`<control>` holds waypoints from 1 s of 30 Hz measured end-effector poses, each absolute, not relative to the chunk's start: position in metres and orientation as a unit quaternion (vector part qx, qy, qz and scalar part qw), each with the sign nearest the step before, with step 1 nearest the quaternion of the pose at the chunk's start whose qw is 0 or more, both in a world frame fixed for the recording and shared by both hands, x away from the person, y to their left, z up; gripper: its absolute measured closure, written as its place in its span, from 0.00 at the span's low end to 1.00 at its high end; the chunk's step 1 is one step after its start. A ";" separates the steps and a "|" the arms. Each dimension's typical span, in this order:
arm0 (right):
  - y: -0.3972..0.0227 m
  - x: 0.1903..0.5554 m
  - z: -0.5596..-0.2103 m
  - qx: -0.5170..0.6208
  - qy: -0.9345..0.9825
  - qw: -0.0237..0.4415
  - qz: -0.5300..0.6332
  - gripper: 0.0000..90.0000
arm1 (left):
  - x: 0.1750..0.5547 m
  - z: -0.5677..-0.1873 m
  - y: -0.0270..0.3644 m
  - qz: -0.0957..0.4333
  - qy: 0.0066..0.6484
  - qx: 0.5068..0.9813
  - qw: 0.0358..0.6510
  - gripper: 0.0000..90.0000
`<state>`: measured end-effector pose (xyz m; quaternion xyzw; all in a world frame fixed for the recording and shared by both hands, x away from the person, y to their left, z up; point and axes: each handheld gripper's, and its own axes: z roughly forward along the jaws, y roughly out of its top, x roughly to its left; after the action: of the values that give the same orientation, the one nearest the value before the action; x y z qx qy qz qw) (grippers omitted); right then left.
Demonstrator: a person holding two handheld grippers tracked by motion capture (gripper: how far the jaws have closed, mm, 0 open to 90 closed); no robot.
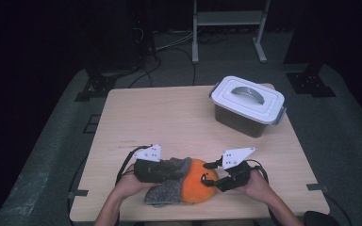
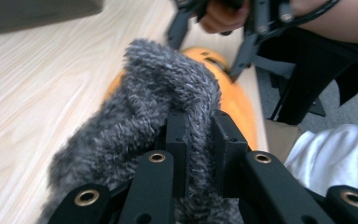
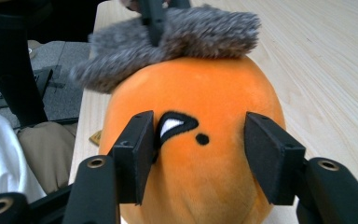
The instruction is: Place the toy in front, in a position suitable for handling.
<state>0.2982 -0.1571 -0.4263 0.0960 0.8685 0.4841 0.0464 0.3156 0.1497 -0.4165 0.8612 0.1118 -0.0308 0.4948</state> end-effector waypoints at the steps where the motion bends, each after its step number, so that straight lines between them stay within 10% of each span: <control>1: -0.157 0.297 -0.427 0.093 0.869 0.046 0.484 0.49 | 0.317 -0.418 0.153 -0.029 0.119 0.860 0.495 0.88; 30: -0.151 0.290 -0.429 0.048 0.873 0.059 0.482 0.51 | 0.323 -0.410 0.170 -0.010 0.163 0.845 0.510 0.88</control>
<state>0.2899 -0.1513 -0.4288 0.0484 0.8730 0.4816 0.0591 0.3231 0.1699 -0.4099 0.8446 0.1635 -0.0102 0.5097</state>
